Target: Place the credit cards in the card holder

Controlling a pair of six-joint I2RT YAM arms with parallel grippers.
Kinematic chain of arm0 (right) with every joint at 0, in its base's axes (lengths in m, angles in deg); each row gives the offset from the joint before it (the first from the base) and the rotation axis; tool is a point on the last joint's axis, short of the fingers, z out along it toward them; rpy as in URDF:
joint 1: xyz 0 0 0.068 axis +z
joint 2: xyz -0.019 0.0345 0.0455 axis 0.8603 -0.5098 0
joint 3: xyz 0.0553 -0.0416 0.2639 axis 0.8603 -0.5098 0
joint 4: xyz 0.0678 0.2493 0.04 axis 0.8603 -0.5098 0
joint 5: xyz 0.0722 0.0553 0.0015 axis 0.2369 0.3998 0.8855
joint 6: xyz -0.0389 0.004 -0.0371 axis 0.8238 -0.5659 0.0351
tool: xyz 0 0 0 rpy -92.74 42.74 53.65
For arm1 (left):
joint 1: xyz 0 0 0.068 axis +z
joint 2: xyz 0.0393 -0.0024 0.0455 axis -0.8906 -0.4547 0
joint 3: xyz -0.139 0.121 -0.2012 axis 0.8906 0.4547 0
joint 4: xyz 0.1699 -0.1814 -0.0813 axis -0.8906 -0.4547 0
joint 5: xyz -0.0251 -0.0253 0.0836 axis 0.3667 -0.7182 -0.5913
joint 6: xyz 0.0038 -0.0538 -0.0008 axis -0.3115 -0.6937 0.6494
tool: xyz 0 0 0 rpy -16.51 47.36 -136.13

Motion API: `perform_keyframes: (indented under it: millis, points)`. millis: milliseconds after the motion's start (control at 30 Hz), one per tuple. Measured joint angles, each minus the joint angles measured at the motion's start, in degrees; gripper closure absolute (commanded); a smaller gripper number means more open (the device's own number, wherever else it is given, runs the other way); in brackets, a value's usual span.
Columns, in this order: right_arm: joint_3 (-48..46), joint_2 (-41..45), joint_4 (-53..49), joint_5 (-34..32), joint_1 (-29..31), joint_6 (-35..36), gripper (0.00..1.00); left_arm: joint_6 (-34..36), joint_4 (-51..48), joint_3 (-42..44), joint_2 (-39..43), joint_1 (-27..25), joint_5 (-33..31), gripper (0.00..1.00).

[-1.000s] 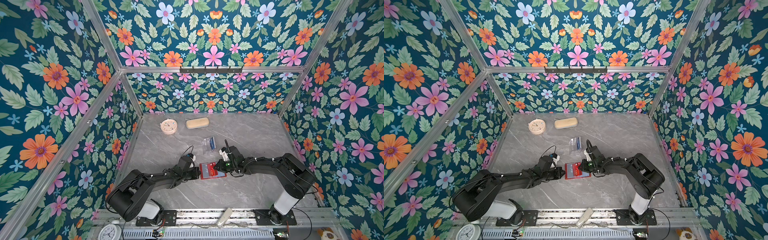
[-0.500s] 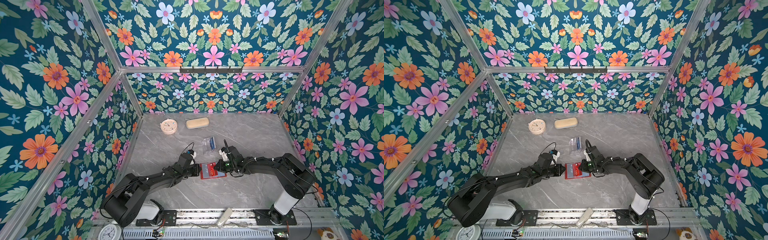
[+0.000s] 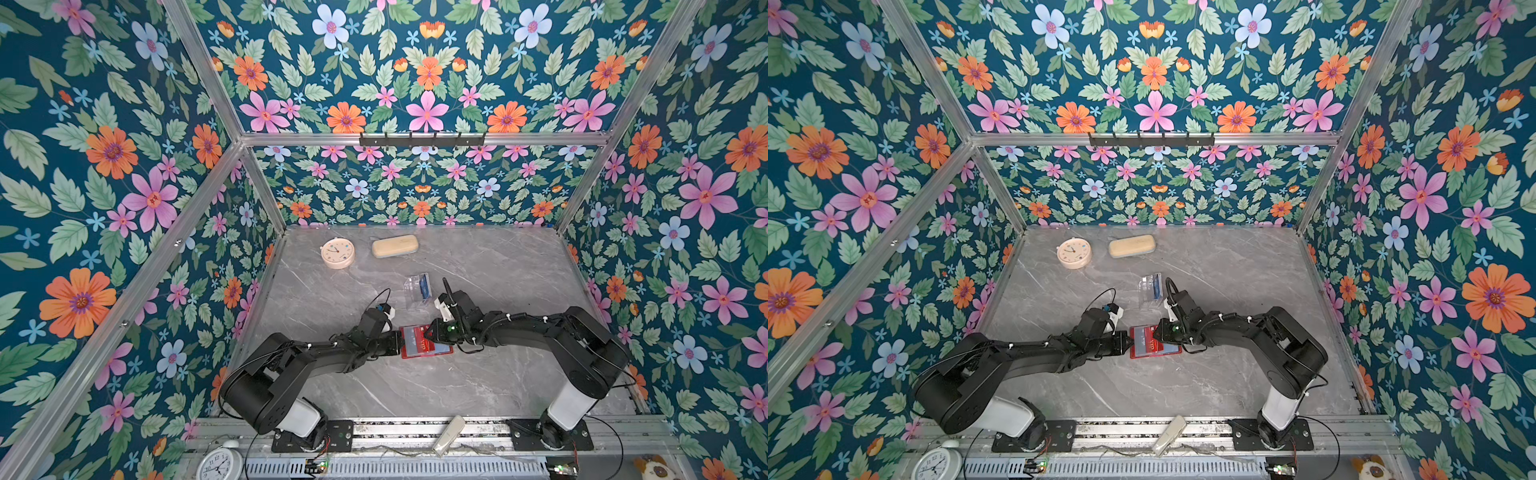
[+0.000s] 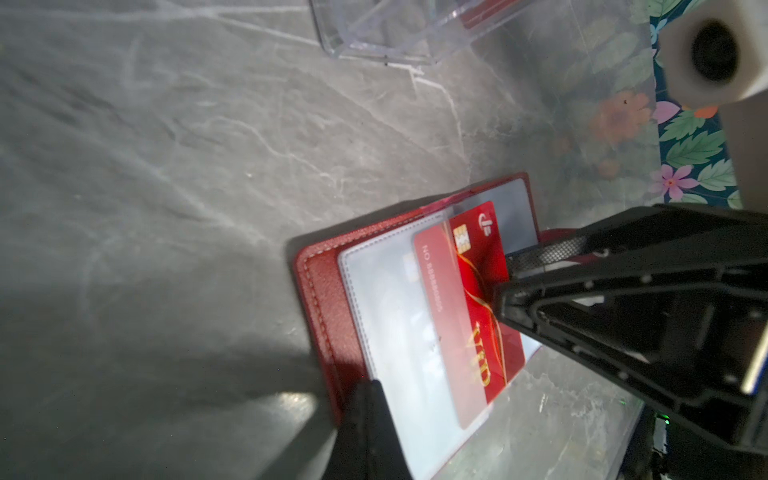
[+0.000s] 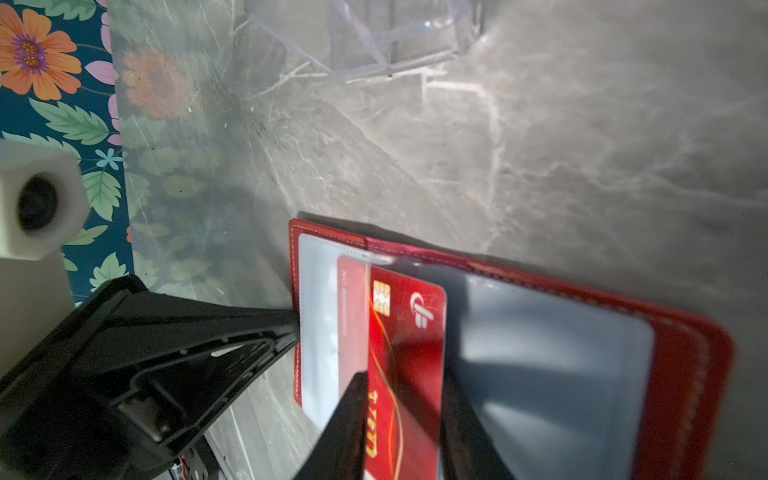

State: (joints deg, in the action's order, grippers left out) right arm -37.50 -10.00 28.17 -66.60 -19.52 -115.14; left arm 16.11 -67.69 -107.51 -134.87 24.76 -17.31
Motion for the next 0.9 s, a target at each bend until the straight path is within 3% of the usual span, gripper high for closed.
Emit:
perform_keyframes:
  millis: [333, 433, 567, 667, 800, 900]
  points:
    - [3.56, 2.45, -10.69, -8.33, 1.92, 2.23, 0.56, -1.03, 0.55, 0.79, 0.68, -0.09, -1.22, 1.0]
    - [4.72, 2.45, -13.73, -10.58, 2.51, 3.06, 0.61, -1.03, 0.24, 0.72, 0.76, -0.11, -1.33, 1.0]
    - [7.3, 1.62, -16.98, -13.75, 3.43, 4.07, 0.82, -1.03, -0.04, 0.61, 0.76, -0.15, -1.42, 1.0]
    - [8.57, 0.42, -19.32, -15.76, 4.33, 4.52, 0.9, -1.03, -0.11, 0.59, 0.79, -0.22, -1.53, 1.0]
    - [10.25, -1.53, -21.55, -17.46, 4.83, 4.61, 0.93, -1.01, -0.13, 0.59, 0.79, -0.42, -1.73, 1.0]
    - [11.02, -2.21, -22.03, -18.12, 5.22, 4.7, 0.87, -1.01, -0.15, 0.59, 0.79, -0.42, -1.84, 1.0]
